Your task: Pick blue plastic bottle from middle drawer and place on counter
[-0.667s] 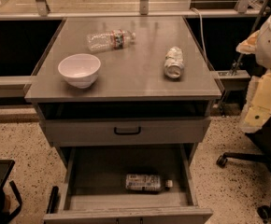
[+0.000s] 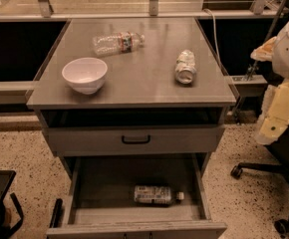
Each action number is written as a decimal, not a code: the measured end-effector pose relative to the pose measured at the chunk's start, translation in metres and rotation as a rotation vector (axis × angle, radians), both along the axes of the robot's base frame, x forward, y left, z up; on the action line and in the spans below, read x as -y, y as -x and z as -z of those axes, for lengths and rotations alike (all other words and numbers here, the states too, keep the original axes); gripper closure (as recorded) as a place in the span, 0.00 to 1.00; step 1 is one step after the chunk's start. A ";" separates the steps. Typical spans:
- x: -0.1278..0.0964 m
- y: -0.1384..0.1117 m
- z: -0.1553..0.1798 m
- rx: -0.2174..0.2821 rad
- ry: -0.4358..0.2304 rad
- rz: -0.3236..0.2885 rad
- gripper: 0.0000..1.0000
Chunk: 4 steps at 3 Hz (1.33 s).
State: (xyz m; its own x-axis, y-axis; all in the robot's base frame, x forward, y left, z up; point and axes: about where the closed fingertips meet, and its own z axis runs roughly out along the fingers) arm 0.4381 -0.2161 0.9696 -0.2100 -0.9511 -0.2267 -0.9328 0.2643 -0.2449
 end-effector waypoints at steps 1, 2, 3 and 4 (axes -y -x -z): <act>-0.003 0.005 0.051 -0.030 -0.086 -0.051 0.00; -0.008 0.018 0.142 -0.103 -0.244 -0.100 0.00; -0.028 0.036 0.234 -0.182 -0.357 -0.134 0.00; -0.074 0.053 0.316 -0.250 -0.355 -0.186 0.00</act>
Offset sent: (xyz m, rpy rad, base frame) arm -0.0397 0.0103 -0.2610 0.4581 0.2175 0.1563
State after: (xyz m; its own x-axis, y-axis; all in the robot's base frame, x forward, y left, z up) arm 0.3855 -0.1424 0.6531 -0.1333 -0.8503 -0.5091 -0.9911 0.1144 0.0685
